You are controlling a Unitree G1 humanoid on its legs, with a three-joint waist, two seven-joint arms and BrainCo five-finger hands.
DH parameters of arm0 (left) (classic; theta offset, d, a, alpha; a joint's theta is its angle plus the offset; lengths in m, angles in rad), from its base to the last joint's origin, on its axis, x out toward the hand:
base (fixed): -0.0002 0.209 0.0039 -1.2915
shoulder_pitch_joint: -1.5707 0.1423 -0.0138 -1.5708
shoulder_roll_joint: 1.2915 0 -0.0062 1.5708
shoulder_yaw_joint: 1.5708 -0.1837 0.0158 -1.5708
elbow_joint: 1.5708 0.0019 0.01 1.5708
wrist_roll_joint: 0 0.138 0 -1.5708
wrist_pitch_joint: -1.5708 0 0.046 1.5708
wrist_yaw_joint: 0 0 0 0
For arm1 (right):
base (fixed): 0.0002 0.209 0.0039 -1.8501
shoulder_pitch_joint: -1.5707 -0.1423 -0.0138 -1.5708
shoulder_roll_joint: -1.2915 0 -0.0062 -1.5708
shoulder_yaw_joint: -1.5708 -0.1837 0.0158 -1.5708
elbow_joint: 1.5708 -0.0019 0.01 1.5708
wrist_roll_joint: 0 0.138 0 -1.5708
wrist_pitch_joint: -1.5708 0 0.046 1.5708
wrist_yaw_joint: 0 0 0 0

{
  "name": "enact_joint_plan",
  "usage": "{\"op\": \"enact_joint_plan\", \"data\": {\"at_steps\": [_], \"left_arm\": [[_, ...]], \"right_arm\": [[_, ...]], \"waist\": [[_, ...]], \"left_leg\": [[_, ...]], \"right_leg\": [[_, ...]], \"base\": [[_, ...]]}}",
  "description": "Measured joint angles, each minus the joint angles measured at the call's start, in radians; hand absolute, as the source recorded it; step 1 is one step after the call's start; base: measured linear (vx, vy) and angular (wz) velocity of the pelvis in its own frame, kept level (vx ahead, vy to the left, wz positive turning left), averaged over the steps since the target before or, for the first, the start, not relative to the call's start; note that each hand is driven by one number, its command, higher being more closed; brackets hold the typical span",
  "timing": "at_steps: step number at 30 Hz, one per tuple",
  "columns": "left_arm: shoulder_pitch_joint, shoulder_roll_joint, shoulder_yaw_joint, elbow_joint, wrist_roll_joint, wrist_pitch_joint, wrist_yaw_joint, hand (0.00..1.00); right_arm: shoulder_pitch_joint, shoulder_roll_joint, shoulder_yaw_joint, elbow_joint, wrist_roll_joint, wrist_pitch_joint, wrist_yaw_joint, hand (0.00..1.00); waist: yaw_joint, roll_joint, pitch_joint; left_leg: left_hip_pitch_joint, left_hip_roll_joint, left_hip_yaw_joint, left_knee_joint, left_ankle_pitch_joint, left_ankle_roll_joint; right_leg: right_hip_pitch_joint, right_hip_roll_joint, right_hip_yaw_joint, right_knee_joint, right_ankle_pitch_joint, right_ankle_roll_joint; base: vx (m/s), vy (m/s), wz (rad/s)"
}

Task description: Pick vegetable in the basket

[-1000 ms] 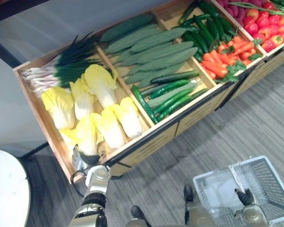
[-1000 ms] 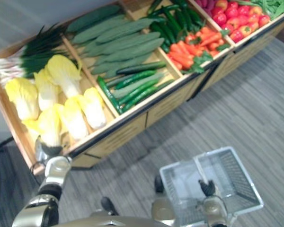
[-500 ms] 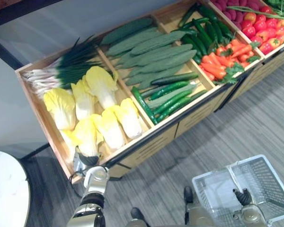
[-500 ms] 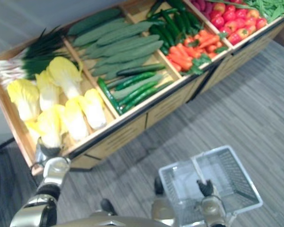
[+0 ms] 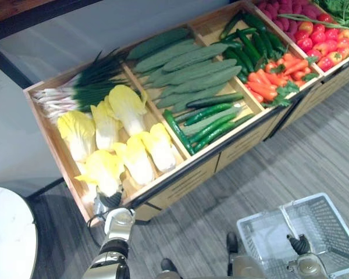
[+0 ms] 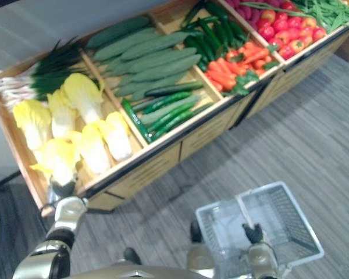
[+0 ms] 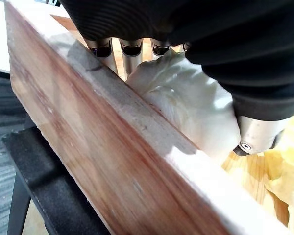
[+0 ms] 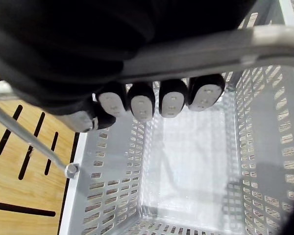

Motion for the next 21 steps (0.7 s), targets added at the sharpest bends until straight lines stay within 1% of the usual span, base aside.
{"op": "enact_joint_plan", "data": {"at_steps": [2,4,6,7,9,10,13,16,17,21], "left_arm": [[0.000,0.001,0.000,0.008,-0.029,-0.015,-0.003,1.00],[0.000,0.001,0.001,0.010,-0.039,-0.018,-0.007,1.00],[-0.003,-0.003,-0.001,-0.007,-0.110,-0.046,-0.010,1.00],[-0.001,-0.010,0.000,-0.019,-0.122,-0.049,-0.011,1.00],[0.011,-0.046,-0.003,-0.084,-0.175,-0.073,-0.008,1.00],[0.018,-0.057,-0.004,-0.108,-0.185,-0.078,-0.008,1.00],[0.068,-0.116,-0.009,-0.256,-0.235,-0.086,-0.005,1.00],[0.124,-0.146,-0.045,-0.380,-0.236,-0.090,-0.006,1.00],[0.144,-0.165,-0.055,-0.422,-0.238,-0.091,-0.006,1.00],[0.170,-0.191,-0.066,-0.524,-0.259,-0.091,-0.011,1.00]], "right_arm": [[0.000,0.000,-0.006,0.002,0.000,0.002,0.003,1.00],[0.000,0.001,-0.010,0.005,0.000,0.002,0.003,1.00],[0.003,0.003,-0.024,0.009,0.000,0.009,0.002,1.00],[0.004,0.003,-0.026,0.009,0.000,0.013,0.001,1.00],[0.012,0.004,-0.042,0.011,0.000,0.020,-0.002,1.00],[0.012,0.004,-0.045,0.011,0.000,0.020,-0.003,1.00],[0.025,0.017,-0.067,0.012,-0.001,0.023,-0.005,1.00],[0.028,0.039,-0.094,0.012,-0.002,0.036,-0.009,1.00],[0.029,0.040,-0.102,0.012,-0.002,0.041,-0.008,1.00],[0.043,0.040,-0.105,0.011,-0.002,0.044,-0.006,1.00]], "waist": [[-0.006,0.001,0.000],[-0.019,0.001,-0.001],[-0.022,0.002,-0.002],[-0.023,0.002,-0.002],[-0.019,0.003,-0.003],[-0.019,0.003,-0.004],[-0.020,0.000,-0.006],[-0.018,-0.008,-0.015],[-0.016,-0.009,-0.019],[-0.016,-0.004,-0.032]], "left_leg": [[0.002,0.000,-0.005,0.000,0.000,0.000],[0.003,-0.002,-0.018,0.000,0.000,0.000],[0.001,-0.006,-0.030,0.000,0.001,0.002],[0.001,-0.008,-0.036,0.000,0.002,0.002],[-0.002,-0.015,-0.060,0.000,0.003,0.004],[-0.003,-0.017,-0.065,0.000,0.003,0.004],[-0.006,-0.023,-0.106,0.000,0.006,0.008],[-0.025,-0.024,-0.135,0.000,0.015,0.020],[-0.029,-0.025,-0.142,0.000,0.017,0.022],[-0.032,-0.028,-0.169,0.000,0.027,0.034]], "right_leg": [[0.005,-0.001,-0.004,0.000,0.000,0.000],[0.013,-0.004,-0.015,-0.001,0.000,0.000],[0.020,-0.009,-0.028,-0.003,0.000,0.000],[0.024,-0.012,-0.032,-0.004,0.000,0.000],[0.032,-0.022,-0.051,-0.005,-0.001,0.001],[0.033,-0.024,-0.054,-0.005,-0.001,0.001],[0.050,-0.033,-0.085,-0.001,-0.005,0.007],[0.050,-0.037,-0.110,0.003,-0.006,0.008],[0.050,-0.039,-0.117,0.004,-0.006,0.007],[0.060,-0.045,-0.141,0.013,-0.006,0.007]], "base": [[-0.03,-0.038,0.06],[-0.02,-0.029,0.15],[-0.02,-0.029,0.17],[-0.02,-0.018,0.21],[-0.02,-0.013,0.22],[-0.02,-0.012,0.19],[-0.02,-0.017,0.27],[-0.03,-0.026,0.28],[-0.03,-0.020,0.25],[-0.04,-0.015,0.19]]}}
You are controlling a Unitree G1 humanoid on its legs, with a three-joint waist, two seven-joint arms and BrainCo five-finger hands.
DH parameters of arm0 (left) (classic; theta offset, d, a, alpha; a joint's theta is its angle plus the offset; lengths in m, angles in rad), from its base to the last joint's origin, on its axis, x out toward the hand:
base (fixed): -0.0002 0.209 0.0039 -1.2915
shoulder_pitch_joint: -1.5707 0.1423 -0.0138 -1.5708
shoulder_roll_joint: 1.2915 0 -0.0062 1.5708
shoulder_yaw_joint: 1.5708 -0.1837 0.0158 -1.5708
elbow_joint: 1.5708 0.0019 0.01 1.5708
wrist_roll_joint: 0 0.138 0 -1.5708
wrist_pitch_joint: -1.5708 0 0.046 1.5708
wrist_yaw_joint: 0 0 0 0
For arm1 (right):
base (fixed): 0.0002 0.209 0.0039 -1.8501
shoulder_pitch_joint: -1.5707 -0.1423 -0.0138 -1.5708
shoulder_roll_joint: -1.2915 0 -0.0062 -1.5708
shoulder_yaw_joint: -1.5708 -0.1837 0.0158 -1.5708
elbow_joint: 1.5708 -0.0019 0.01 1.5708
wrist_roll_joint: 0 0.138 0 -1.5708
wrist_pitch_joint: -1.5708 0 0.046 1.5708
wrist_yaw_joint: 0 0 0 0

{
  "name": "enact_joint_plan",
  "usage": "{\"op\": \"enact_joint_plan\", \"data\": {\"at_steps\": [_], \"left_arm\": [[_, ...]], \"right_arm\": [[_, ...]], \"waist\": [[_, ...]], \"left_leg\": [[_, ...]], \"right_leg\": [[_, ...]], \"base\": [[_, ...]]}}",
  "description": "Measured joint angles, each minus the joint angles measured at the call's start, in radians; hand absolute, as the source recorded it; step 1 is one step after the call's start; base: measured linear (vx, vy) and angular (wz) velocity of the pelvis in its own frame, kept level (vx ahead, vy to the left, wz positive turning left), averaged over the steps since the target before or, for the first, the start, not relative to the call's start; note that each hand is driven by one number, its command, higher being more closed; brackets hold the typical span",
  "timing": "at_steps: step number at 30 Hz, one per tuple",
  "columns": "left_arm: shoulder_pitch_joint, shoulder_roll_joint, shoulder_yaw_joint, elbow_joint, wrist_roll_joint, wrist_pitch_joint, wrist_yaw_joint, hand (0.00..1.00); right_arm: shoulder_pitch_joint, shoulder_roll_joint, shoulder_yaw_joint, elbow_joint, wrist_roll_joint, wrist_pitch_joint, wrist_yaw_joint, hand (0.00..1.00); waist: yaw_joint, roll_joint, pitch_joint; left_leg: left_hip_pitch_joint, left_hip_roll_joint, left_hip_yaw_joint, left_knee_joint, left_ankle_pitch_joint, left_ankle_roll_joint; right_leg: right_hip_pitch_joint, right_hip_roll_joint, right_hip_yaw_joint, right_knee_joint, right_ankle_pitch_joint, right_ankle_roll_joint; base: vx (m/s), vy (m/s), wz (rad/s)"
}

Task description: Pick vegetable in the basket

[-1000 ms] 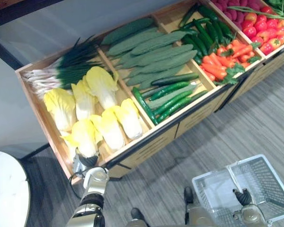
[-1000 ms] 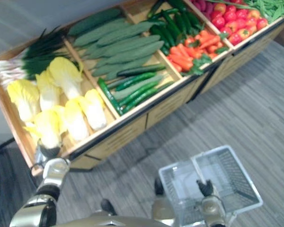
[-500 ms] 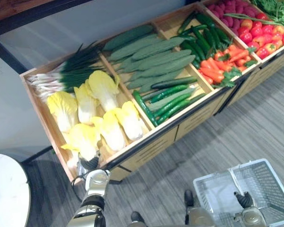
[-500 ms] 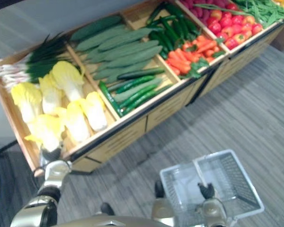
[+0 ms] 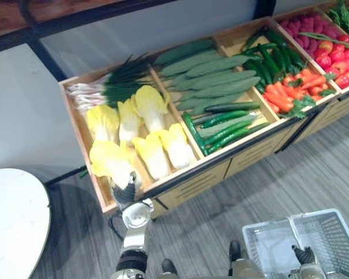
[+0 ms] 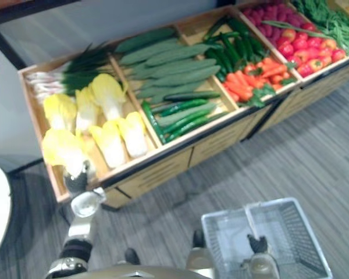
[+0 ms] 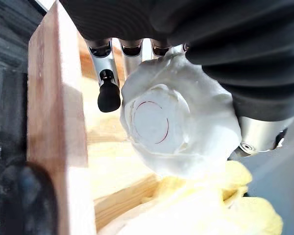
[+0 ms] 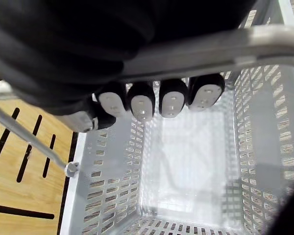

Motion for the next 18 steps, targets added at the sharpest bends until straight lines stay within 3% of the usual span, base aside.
{"op": "enact_joint_plan", "data": {"at_steps": [7,12,15,18], "left_arm": [[0.021,0.000,-0.014,-0.173,0.008,-0.010,-0.002,1.00],[0.049,0.005,-0.045,-0.313,0.124,-0.010,-0.006,1.00],[0.067,0.028,-0.107,-0.394,0.182,-0.012,-0.034,1.00],[0.090,0.105,-0.187,-0.439,0.204,-0.043,-0.114,1.00]], "right_arm": [[0.028,0.000,0.000,-0.001,-0.002,0.000,0.008,1.00],[0.036,0.000,-0.005,0.000,0.000,-0.001,0.012,1.00],[0.037,-0.002,-0.037,0.008,0.000,-0.003,0.020,1.00],[0.027,-0.034,-0.056,0.012,0.000,-0.003,0.043,1.00]], "waist": [[0.021,-0.005,-0.031],[0.022,-0.014,-0.043],[0.022,-0.024,-0.051],[0.021,-0.027,-0.053]], "left_leg": [[-0.004,-0.003,-0.022,-0.006,0.010,0.008],[-0.004,-0.007,-0.024,-0.006,0.010,0.005],[-0.001,-0.009,-0.018,-0.006,0.008,0.004],[0.019,-0.010,0.015,-0.006,0.003,0.006]], "right_leg": [[0.003,-0.007,-0.016,0.009,-0.009,-0.006],[0.004,-0.011,-0.017,0.010,-0.011,-0.005],[0.003,-0.012,-0.008,0.010,-0.009,-0.002],[0.000,-0.010,0.026,0.011,0.002,0.002]], "base": [[-0.06,-0.007,0.08],[0.00,0.000,0.00],[0.02,0.001,-0.05],[0.03,0.001,-0.32]]}}
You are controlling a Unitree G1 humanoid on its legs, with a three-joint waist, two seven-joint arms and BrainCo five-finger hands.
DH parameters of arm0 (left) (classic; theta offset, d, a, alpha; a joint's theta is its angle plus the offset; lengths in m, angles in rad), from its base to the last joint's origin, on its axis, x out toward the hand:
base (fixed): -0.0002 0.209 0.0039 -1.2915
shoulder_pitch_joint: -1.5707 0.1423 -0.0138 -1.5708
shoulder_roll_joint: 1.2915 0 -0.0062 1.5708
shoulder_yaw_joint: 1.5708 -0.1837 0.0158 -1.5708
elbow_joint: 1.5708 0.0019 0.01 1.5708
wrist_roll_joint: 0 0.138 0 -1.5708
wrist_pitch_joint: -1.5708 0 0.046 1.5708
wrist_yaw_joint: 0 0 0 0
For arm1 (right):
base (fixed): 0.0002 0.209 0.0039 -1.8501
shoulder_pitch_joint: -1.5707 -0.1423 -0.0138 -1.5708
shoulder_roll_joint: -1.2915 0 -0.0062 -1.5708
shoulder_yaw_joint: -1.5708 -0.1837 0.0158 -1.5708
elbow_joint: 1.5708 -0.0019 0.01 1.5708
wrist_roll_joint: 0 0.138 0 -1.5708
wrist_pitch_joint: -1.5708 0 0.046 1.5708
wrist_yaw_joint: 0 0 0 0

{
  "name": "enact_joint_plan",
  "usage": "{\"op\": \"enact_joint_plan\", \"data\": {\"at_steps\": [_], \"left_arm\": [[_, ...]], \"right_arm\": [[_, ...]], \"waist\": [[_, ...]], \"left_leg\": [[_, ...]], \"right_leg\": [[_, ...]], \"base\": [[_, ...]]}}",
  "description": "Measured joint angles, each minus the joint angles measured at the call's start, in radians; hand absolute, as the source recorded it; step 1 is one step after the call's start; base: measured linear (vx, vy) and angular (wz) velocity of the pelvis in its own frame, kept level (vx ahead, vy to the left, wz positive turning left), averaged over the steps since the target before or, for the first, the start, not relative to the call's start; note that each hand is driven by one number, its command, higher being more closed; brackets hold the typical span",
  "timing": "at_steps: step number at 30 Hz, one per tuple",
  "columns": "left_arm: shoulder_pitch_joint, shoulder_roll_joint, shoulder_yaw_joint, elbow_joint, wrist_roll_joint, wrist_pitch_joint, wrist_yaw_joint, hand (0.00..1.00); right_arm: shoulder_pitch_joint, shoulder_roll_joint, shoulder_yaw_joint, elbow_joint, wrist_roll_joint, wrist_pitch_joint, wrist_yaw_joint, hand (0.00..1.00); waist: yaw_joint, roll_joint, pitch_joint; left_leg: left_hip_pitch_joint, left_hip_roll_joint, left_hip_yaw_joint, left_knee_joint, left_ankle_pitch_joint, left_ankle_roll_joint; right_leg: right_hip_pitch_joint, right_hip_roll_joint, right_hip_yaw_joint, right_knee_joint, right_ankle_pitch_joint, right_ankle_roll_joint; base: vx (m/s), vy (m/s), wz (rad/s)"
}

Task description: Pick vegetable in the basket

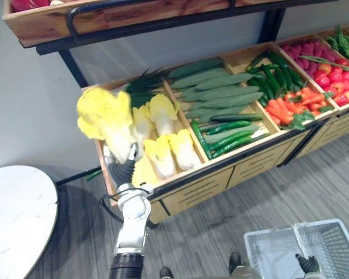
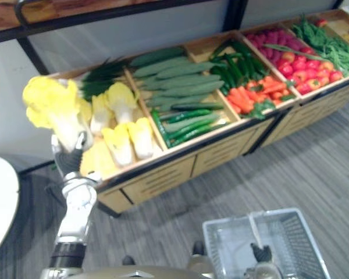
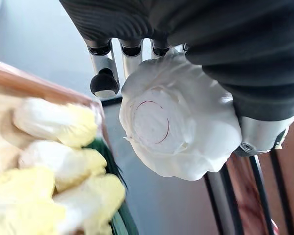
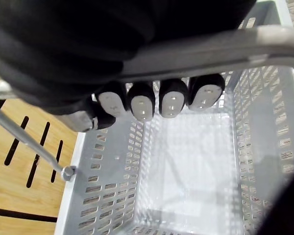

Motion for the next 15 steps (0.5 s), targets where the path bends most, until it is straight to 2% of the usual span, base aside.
{"op": "enact_joint_plan", "data": {"at_steps": [2,4,6,10,12,15], "left_arm": [[0.021,0.031,-0.044,-0.017,-0.003,-0.032,-0.068,1.00],[0.030,0.045,-0.082,-0.034,-0.016,-0.045,-0.109,1.00],[0.045,0.081,-0.126,-0.046,-0.064,-0.077,-0.163,1.00],[0.056,0.159,-0.242,-0.055,-0.125,-0.122,-0.254,1.00],[0.055,0.206,-0.306,-0.084,-0.181,-0.151,-0.321,1.00],[0.051,0.263,-0.377,-0.107,-0.252,-0.171,-0.394,1.00]], "right_arm": [[-0.010,-0.047,-0.008,0.000,-0.001,-0.002,0.011,1.00],[-0.020,-0.084,-0.011,-0.004,-0.003,-0.003,0.019,1.00],[-0.030,-0.127,-0.001,-0.030,-0.032,-0.007,0.041,1.00],[-0.031,-0.238,0.103,-0.114,-0.088,-0.044,0.069,1.00],[-0.041,-0.301,0.184,-0.188,-0.117,-0.065,0.086,1.00],[-0.048,-0.354,0.263,-0.305,-0.118,-0.077,0.113,1.00]], "waist": [[0.000,0.002,-0.001],[-0.001,0.003,-0.004],[-0.002,0.005,-0.006],[-0.007,0.013,-0.011],[-0.022,0.017,-0.015],[-0.024,0.019,-0.015]], "left_leg": [[0.031,-0.002,0.049,0.000,-0.014,-0.002],[0.049,-0.003,0.088,0.000,-0.023,-0.008],[0.066,-0.005,0.140,-0.001,-0.031,-0.012],[0.124,-0.003,0.252,-0.001,-0.055,-0.024],[0.152,-0.004,0.326,0.000,-0.070,-0.035],[0.174,-0.009,0.421,0.000,-0.082,-0.050]], "right_leg": [[-0.002,0.003,0.046,0.004,0.001,0.001],[-0.011,0.009,0.094,0.006,0.005,0.007],[-0.029,0.016,0.143,0.013,0.010,0.012],[-0.036,0.041,0.251,0.016,0.019,0.023],[-0.059,0.057,0.317,0.022,0.026,0.024],[-0.092,0.079,0.401,0.031,0.032,0.025]], "base": [[0.05,0.008,-0.55],[0.05,0.012,-0.65],[0.03,0.009,-0.78],[0.02,-0.001,-0.78],[-0.02,-0.009,-0.83],[-0.04,0.000,-0.94]]}}
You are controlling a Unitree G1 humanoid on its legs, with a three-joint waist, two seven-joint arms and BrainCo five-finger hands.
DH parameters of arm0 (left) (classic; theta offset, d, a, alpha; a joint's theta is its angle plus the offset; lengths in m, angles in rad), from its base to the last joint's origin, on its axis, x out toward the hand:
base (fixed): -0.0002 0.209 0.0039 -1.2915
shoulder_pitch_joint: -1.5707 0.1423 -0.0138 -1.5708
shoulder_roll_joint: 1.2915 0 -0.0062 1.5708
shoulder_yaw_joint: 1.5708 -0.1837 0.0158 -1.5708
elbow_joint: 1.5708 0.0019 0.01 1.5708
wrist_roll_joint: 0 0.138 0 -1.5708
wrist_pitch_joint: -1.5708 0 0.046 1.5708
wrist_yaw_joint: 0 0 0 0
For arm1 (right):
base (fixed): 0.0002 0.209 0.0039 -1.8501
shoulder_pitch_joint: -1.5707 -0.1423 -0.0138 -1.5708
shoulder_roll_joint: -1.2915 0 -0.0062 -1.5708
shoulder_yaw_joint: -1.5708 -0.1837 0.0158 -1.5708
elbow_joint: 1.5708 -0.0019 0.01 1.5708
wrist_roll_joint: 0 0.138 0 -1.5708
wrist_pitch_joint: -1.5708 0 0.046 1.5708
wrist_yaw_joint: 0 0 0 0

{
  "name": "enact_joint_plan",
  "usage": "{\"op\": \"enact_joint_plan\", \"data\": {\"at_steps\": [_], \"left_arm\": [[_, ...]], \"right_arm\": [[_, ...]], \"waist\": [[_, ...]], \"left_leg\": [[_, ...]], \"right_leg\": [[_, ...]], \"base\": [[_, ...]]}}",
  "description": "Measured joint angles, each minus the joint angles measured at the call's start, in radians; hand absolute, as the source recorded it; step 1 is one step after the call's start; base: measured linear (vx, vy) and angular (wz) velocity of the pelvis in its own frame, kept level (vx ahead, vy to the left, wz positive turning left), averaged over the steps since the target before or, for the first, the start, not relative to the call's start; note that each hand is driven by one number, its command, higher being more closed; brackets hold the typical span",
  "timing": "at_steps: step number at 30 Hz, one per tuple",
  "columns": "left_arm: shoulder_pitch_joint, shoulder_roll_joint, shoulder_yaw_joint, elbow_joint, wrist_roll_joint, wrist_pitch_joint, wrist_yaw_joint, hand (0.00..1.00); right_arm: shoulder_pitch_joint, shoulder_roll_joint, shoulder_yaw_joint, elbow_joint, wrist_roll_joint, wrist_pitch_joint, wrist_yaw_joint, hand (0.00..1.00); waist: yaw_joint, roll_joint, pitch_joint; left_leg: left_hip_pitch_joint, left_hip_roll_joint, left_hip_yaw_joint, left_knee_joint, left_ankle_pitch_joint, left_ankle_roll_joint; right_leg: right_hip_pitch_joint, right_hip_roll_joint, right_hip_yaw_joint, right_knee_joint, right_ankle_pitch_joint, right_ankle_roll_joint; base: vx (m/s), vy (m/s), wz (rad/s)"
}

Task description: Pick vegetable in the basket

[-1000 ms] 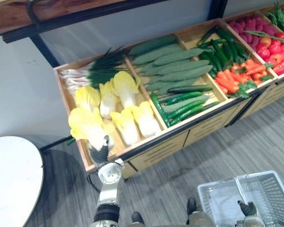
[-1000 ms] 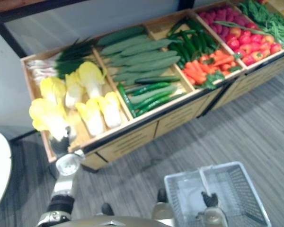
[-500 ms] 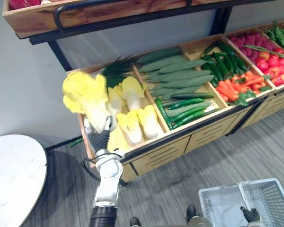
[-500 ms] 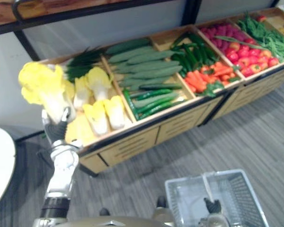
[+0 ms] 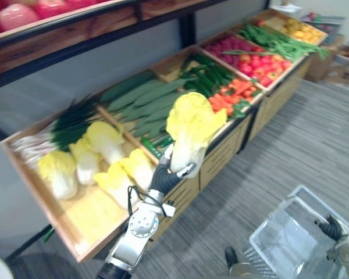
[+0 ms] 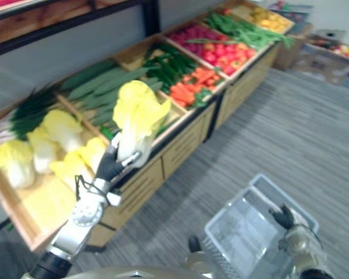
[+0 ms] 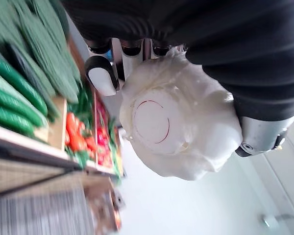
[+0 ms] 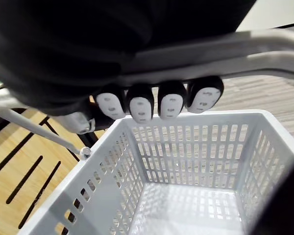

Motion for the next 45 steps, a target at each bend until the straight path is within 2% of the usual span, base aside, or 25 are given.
{"op": "enact_joint_plan", "data": {"at_steps": [4,7,10,11,16,21,23,27,33,40,45], "left_arm": [[-0.033,0.033,-0.082,0.000,-0.050,0.000,-0.062,1.00],[-0.084,0.068,-0.146,0.000,-0.123,-0.001,-0.128,1.00],[-0.121,0.098,-0.195,-0.001,-0.147,-0.002,-0.163,1.00],[-0.150,0.118,-0.232,-0.002,-0.169,-0.003,-0.192,1.00],[-0.233,0.164,-0.310,-0.008,-0.272,-0.015,-0.276,1.00],[-0.264,0.237,-0.410,-0.100,-0.317,-0.032,-0.354,1.00],[-0.285,0.241,-0.439,-0.117,-0.319,-0.036,-0.371,1.00],[-0.311,0.269,-0.497,-0.160,-0.349,-0.045,-0.398,1.00],[-0.352,0.269,-0.587,-0.161,-0.352,-0.050,-0.406,1.00],[-0.371,0.263,-0.639,-0.151,-0.294,-0.065,-0.389,1.00],[-0.394,0.246,-0.686,-0.072,-0.240,-0.068,-0.387,1.00]], "right_arm": [[-0.001,-0.067,0.098,-0.103,-0.003,-0.013,0.008,1.00],[-0.021,-0.131,0.183,-0.182,-0.046,-0.030,0.013,1.00],[-0.060,-0.173,0.252,-0.228,-0.069,-0.046,0.025,1.00],[-0.093,-0.198,0.283,-0.247,-0.075,-0.065,0.033,1.00],[-0.168,-0.253,0.362,-0.277,-0.075,-0.101,0.043,1.00],[-0.229,-0.297,0.433,-0.271,-0.076,-0.105,0.044,1.00],[-0.235,-0.301,0.436,-0.270,-0.075,-0.104,0.046,1.00],[-0.248,-0.301,0.439,-0.270,-0.073,-0.104,0.046,1.00],[-0.313,-0.300,0.450,-0.268,-0.045,-0.100,0.047,1.00],[-0.441,-0.297,0.471,-0.284,-0.003,-0.100,0.049,1.00],[-0.460,-0.297,0.475,-0.316,0.004,-0.098,0.049,1.00]], "waist": [[-0.001,0.001,0.000],[0.000,0.001,0.003],[0.002,0.001,0.005],[0.002,0.006,0.005],[-0.001,0.014,0.018],[0.000,0.019,0.028],[-0.001,0.020,0.031],[-0.001,0.019,0.039],[-0.004,0.024,0.054],[-0.027,0.029,0.076],[-0.034,0.029,0.076]], "left_leg": [[0.032,0.000,0.086,0.005,-0.011,-0.014],[0.059,0.003,0.144,0.008,-0.020,-0.027],[0.062,0.033,0.187,0.081,-0.060,-0.041],[0.055,0.055,0.213,0.132,-0.086,-0.046],[0.052,0.092,0.267,0.205,-0.119,-0.058],[0.052,0.113,0.318,0.249,-0.137,-0.064],[0.052,0.121,0.321,0.265,-0.146,-0.064],[0.055,0.130,0.331,0.283,-0.156,-0.067],[0.065,0.133,0.342,0.290,-0.159,-0.069],[0.082,0.137,0.357,0.299,-0.160,-0.068],[0.087,0.137,0.365,0.301,-0.160,-0.068]], "right_leg": [[-0.010,0.026,0.061,0.000,0.007,0.000],[-0.013,0.050,0.103,0.004,0.009,0.000],[-0.020,0.070,0.138,0.017,0.009,0.000],[-0.034,0.080,0.159,0.033,0.009,0.000],[-0.050,0.104,0.192,0.044,0.009,0.000],[-0.063,0.115,0.214,0.051,0.009,0.000],[-0.063,0.117,0.216,0.051,0.009,0.000],[-0.063,0.123,0.224,0.055,0.010,0.001],[-0.062,0.127,0.231,0.056,0.011,0.001],[-0.060,0.132,0.234,0.067,0.010,0.002],[-0.060,0.133,0.236,0.069,0.010,0.002]], "base": [[-0.04,-0.027,-0.58],[-0.04,-0.020,-0.46],[-0.02,-0.032,-0.48],[-0.02,-0.047,-0.40],[-0.03,-0.037,-0.27],[-0.05,-0.013,-0.14],[-0.09,-0.024,-0.07],[-0.06,-0.021,-0.06],[-0.05,-0.020,-0.05],[-0.07,-0.028,-0.04],[-0.06,-0.026,-0.03]]}}
